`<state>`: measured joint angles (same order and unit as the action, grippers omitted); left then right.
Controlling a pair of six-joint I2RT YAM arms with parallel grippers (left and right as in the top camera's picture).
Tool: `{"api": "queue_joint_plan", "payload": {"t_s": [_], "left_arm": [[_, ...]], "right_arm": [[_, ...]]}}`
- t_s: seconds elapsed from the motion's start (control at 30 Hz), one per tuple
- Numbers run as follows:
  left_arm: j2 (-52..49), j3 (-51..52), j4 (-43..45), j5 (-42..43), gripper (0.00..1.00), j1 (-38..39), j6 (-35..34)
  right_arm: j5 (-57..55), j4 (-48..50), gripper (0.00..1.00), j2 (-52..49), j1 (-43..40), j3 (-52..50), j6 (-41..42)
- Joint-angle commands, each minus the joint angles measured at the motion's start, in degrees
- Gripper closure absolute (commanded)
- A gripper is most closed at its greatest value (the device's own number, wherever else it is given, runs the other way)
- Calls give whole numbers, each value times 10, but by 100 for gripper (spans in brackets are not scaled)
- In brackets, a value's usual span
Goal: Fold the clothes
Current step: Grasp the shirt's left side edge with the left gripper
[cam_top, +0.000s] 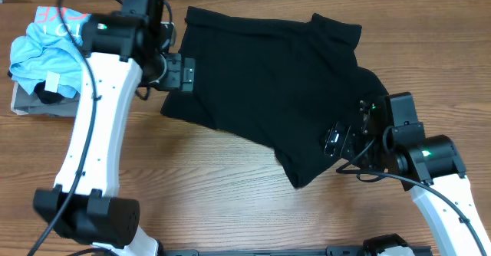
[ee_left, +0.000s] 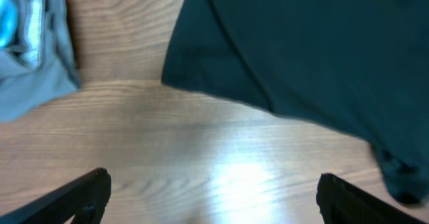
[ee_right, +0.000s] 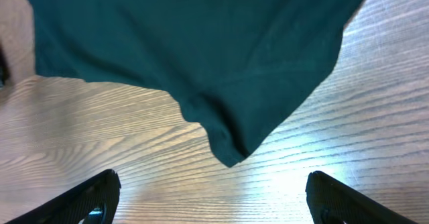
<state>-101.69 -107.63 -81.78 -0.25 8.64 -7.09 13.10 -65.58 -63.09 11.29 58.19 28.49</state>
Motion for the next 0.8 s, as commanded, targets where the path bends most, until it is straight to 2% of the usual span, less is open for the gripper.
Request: {"api": "queue_joint_plan", "payload": {"t_s": [0.0,0.1,0.3,0.43,0.6,0.77], "left_arm": [[-3,63,52,-12,0,0,-17],[-3,118,116,-18,0,-2,-35],[-3,236,231,-33,0,-22,-127],[-8,299,326,-24,8,-48,-174],[-31,311,354,-12,15,-59,-189],[-87,311,367,-15,16,-59,-214]], "right_arm": [[-6,12,9,-1,3,-17,5],[-6,23,10,-10,3,-28,5],[-6,44,11,-47,3,-29,5],[-6,51,14,-75,3,-29,5],[-6,53,16,-93,3,-29,5],[-11,58,16,-96,3,-29,5]]}}
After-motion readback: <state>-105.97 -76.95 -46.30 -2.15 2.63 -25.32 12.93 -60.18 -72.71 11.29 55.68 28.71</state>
